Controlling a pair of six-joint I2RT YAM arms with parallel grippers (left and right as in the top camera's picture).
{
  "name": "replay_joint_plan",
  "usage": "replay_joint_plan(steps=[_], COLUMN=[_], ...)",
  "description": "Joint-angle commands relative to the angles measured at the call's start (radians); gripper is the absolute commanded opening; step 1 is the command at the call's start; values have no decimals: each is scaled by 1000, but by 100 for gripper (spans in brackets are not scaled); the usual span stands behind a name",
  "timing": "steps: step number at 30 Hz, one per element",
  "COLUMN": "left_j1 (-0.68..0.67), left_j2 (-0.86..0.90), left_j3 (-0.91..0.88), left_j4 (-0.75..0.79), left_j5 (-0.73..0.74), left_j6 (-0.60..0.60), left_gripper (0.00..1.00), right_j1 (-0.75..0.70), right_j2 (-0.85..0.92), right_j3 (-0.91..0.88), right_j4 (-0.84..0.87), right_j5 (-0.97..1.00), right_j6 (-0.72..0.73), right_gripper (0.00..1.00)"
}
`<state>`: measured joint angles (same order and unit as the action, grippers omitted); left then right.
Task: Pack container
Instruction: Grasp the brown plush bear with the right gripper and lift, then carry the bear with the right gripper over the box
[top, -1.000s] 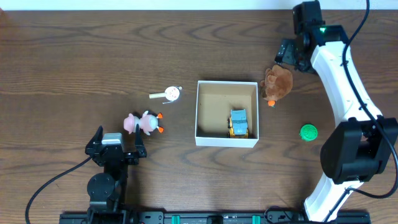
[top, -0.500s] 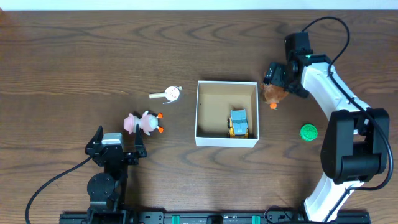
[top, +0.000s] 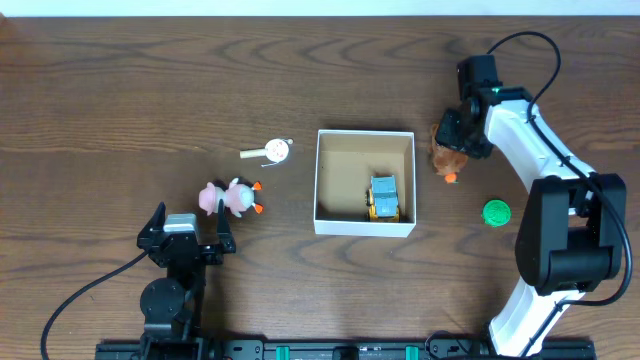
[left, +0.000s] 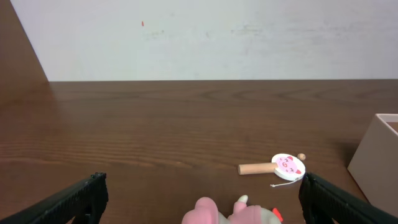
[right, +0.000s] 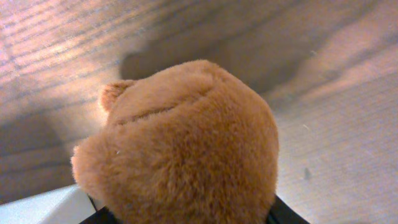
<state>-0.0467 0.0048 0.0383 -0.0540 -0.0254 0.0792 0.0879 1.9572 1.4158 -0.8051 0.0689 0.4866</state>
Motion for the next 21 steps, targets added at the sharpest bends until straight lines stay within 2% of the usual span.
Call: replay_joint_plan(steps=[1,8,14,21], left_j1=[5,5,5,5], left_j2=[-1,-1,-1,-1], left_j3=[-34,-34,-34,-34], left_j4=[-15,-15,-15,-15], left_j5=[4,4,4,4], left_j6=[6,6,6,6], left_gripper=[98,98,98,98], right_j1=[1,63,171,322], right_j2=[6,6,6,6], right_j3=[135,435,585,602], right_j4=[-56,-209,-307,-350], right_j5=[44,27,22,-63], right_j6=[-70,-261,-298,-372], right_gripper=[30,15,2,2])
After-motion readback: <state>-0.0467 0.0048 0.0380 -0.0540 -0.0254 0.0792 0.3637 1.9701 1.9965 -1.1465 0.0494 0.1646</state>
